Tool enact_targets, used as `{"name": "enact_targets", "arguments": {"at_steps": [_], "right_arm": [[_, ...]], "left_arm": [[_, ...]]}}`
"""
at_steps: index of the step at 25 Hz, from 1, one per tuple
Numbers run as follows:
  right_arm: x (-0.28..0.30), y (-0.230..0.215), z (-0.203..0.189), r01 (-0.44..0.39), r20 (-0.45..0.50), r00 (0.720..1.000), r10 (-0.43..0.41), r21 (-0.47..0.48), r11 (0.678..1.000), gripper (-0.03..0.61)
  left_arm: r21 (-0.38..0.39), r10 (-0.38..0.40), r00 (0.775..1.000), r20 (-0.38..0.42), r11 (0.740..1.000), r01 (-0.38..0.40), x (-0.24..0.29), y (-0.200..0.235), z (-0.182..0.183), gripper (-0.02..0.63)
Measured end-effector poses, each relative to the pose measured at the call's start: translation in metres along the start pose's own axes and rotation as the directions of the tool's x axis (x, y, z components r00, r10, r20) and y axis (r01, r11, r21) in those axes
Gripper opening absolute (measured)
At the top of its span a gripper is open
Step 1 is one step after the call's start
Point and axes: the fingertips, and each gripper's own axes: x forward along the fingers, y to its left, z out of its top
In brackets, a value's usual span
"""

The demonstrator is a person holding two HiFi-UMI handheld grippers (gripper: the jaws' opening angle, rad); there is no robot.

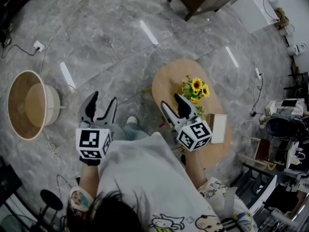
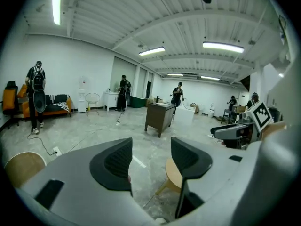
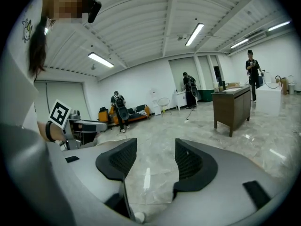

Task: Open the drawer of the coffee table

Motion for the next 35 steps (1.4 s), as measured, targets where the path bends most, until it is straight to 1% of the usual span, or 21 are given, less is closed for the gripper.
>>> {"name": "enact_targets", "arguments": {"at_steps": [4, 6, 8, 12, 17, 20, 24, 26, 29, 32, 35], "right_arm": [[-0.009, -0.006, -0.002, 0.071, 0.034, 0.997, -0.072, 0.040, 0.997, 0.221], [-0.012, -0.009, -0.003, 0.109, 0.046, 0.993, -0.112, 0.056, 0.992, 0.221], [-0.019, -0.014, -0.003, 0.159, 0.054, 0.985, -0.163, 0.075, 0.984, 0.221], [-0.026, -0.028, -0.008, 0.277, 0.061, 0.957, -0.285, 0.121, 0.953, 0.221], [-0.027, -0.046, -0.015, 0.423, 0.035, 0.900, -0.435, 0.175, 0.889, 0.221], [-0.025, -0.057, -0.017, 0.469, 0.025, 0.876, -0.481, 0.191, 0.863, 0.221], [-0.029, -0.066, -0.021, 0.535, 0.015, 0.833, -0.553, 0.228, 0.813, 0.221], [-0.029, -0.070, -0.022, 0.554, 0.009, 0.820, -0.573, 0.239, 0.797, 0.221], [-0.028, -0.076, -0.023, 0.565, 0.002, 0.812, -0.583, 0.245, 0.788, 0.221], [-0.025, -0.080, -0.029, 0.566, -0.013, 0.813, -0.581, 0.245, 0.787, 0.221], [-0.021, -0.082, -0.034, 0.564, -0.027, 0.817, -0.576, 0.244, 0.789, 0.221]], "left_arm": [[0.042, -0.091, 0.995, -0.031, 0.995, 0.092, 0.016, -0.014, 0.000, 0.236], [0.064, -0.143, 0.989, -0.049, 0.987, 0.146, 0.028, -0.020, 0.003, 0.236], [0.085, -0.202, 0.977, -0.070, 0.974, 0.208, 0.042, -0.030, 0.005, 0.236], [0.133, -0.321, 0.941, -0.110, 0.933, 0.334, 0.075, -0.042, 0.013, 0.236], [0.169, -0.457, 0.875, -0.162, 0.860, 0.481, 0.119, -0.052, 0.022, 0.236], [0.178, -0.503, 0.843, -0.189, 0.827, 0.533, 0.138, -0.059, 0.023, 0.236], [0.191, -0.567, 0.785, -0.249, 0.766, 0.614, 0.157, -0.070, 0.017, 0.236], [0.201, -0.582, 0.763, -0.281, 0.741, 0.640, 0.165, -0.073, 0.013, 0.236], [0.209, -0.596, 0.743, -0.304, 0.720, 0.662, 0.175, -0.079, 0.011, 0.236], [0.204, -0.606, 0.731, -0.313, 0.709, 0.675, 0.180, -0.085, 0.007, 0.236], [0.199, -0.618, 0.714, -0.329, 0.693, 0.693, 0.183, -0.090, 0.000, 0.236]]}}
